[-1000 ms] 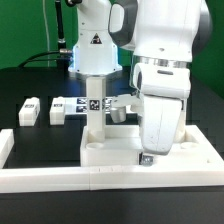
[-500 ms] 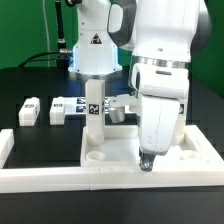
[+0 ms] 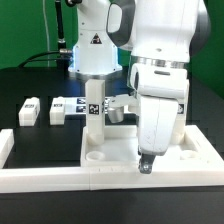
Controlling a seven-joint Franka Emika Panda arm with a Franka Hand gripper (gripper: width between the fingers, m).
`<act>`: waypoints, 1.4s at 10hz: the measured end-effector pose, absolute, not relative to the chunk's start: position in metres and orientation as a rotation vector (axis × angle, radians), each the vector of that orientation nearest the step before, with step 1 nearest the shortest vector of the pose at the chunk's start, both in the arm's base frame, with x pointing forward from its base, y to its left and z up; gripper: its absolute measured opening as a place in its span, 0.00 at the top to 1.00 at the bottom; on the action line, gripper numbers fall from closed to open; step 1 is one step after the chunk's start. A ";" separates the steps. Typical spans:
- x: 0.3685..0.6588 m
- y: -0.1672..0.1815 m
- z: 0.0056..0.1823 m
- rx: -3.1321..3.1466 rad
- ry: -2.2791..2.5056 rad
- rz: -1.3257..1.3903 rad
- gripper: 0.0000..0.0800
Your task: Assemble desk
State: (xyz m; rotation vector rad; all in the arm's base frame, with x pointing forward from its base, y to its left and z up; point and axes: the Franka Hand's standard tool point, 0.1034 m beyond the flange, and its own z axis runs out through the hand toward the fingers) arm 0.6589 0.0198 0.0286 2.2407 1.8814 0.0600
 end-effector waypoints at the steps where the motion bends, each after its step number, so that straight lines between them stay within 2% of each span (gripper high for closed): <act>1: 0.659 0.020 0.029 2.241 1.881 0.060 0.19; 11: 0.659 0.019 0.028 2.246 1.876 0.061 0.19; 14: 0.659 0.019 0.028 2.445 1.617 0.095 0.19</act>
Offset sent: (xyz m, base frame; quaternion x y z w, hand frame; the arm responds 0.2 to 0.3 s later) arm 0.0000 0.0000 0.0000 0.0000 0.0000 0.0000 1.0000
